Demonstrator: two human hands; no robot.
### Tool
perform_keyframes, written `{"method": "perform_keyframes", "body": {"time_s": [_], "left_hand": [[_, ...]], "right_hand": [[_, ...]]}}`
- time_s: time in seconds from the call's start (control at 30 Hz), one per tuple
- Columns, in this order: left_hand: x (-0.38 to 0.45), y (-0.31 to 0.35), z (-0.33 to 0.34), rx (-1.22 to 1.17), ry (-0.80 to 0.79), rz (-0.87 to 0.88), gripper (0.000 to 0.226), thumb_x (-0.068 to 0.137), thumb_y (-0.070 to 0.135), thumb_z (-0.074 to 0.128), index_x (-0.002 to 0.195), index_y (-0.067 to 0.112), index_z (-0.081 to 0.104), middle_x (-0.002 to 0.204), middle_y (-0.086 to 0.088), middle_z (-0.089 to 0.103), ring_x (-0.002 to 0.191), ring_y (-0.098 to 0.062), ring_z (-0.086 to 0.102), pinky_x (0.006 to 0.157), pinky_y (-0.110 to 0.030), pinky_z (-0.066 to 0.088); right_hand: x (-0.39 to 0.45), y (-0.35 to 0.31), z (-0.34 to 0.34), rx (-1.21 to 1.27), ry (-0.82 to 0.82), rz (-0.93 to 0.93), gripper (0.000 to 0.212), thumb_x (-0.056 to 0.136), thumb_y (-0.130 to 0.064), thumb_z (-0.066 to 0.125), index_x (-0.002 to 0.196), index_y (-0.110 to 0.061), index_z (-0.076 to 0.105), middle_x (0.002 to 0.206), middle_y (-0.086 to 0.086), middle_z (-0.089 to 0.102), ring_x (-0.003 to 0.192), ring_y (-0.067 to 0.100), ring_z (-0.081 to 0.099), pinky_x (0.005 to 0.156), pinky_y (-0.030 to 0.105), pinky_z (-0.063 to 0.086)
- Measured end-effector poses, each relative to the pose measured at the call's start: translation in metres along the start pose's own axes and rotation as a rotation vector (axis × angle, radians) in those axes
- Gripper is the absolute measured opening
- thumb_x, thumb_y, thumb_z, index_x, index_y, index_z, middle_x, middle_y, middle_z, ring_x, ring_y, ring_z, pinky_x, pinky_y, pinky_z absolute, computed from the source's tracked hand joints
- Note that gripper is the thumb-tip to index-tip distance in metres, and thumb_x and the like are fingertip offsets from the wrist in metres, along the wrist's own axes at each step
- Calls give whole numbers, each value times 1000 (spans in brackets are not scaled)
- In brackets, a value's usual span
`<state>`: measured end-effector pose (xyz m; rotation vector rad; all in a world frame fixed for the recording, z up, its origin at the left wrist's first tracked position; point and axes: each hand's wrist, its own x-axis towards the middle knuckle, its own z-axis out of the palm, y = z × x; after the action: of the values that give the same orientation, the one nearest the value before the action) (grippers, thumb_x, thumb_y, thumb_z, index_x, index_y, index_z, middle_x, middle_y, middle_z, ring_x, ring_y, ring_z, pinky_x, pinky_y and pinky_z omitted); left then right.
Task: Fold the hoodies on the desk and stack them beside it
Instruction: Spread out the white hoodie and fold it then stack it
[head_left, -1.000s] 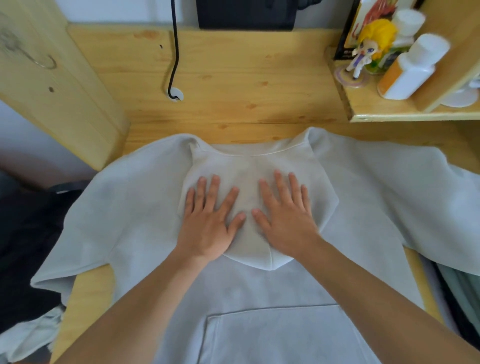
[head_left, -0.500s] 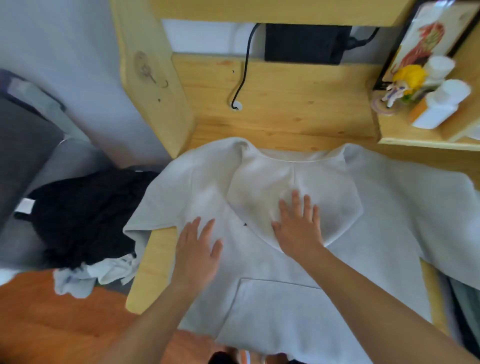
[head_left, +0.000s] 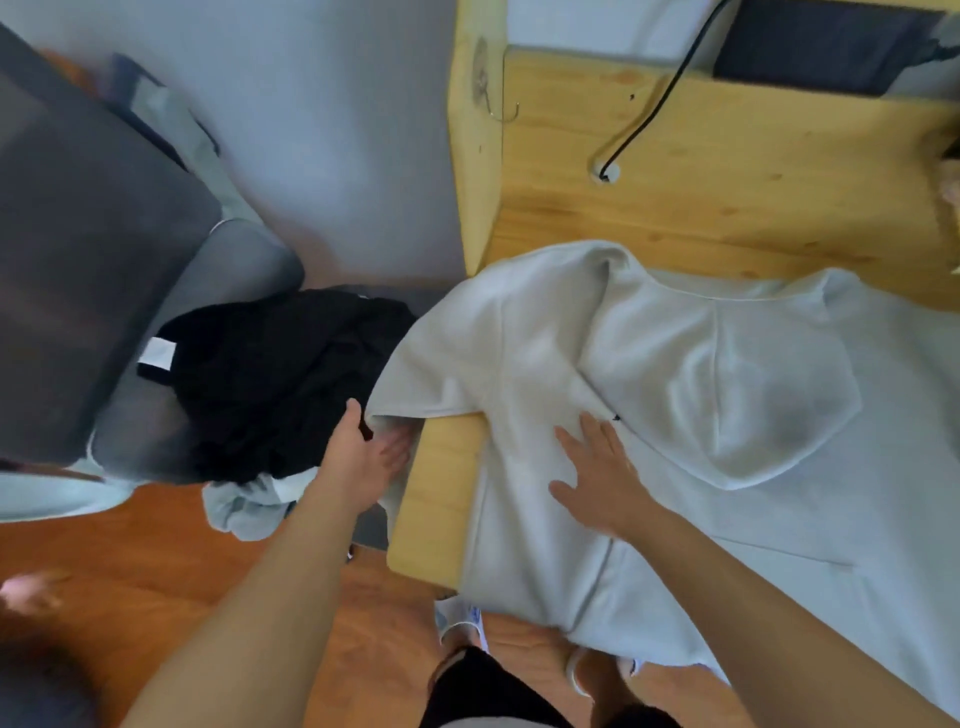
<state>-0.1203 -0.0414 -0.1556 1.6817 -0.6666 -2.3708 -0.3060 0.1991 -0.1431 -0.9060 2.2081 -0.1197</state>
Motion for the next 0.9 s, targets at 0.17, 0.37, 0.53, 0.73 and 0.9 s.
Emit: {"method": "perform_keyframes", "body": {"time_s": [0.17, 0.37, 0.53, 0.73, 0.9], "left_hand": [[5, 31, 7, -252, 24, 223, 31, 107, 39, 44, 109, 16, 63, 124, -7, 69, 112, -25, 66, 100, -39, 52], [-66, 37, 30, 348, 244, 859, 52, 107, 18, 46, 157, 27, 37, 148, 5, 45, 108, 26, 49, 91, 4, 36], [-84, 6, 53, 1311, -219, 1747, 57, 98, 15, 54, 153, 10, 41, 135, -20, 59, 130, -37, 52, 115, -51, 36], [-49, -67, 60, 2258, -724, 1122, 42, 100, 30, 46, 141, 32, 55, 164, -2, 31, 156, -28, 9, 126, -47, -2], [-34, -74, 44, 1964, -550, 1217, 32, 97, 20, 55, 129, 24, 57, 160, -4, 32, 151, -25, 25, 121, -48, 30]], "right_hand": [[1, -8, 16, -50, 91, 62, 78, 99, -41, 56, 161, -34, 9, 168, 1, -15, 155, 26, -15, 126, 43, 6], [-2, -17, -9, 368, -1, 120, 64, 101, -32, 59, 157, -28, 30, 168, -10, 0, 155, 13, -6, 122, 33, 9], [-44, 9, -56, 1590, 199, 180, 71, 76, -52, 80, 137, -24, 58, 143, -6, 58, 136, 15, 50, 113, 36, 35], [-116, 81, -40, 2174, 457, 275, 65, 82, -45, 68, 137, -12, 57, 137, 15, 63, 128, 38, 57, 114, 55, 36], [-137, 123, -9, 2294, 582, 475, 66, 90, -60, 58, 135, -12, 57, 137, 16, 62, 126, 41, 58, 113, 56, 37]]}}
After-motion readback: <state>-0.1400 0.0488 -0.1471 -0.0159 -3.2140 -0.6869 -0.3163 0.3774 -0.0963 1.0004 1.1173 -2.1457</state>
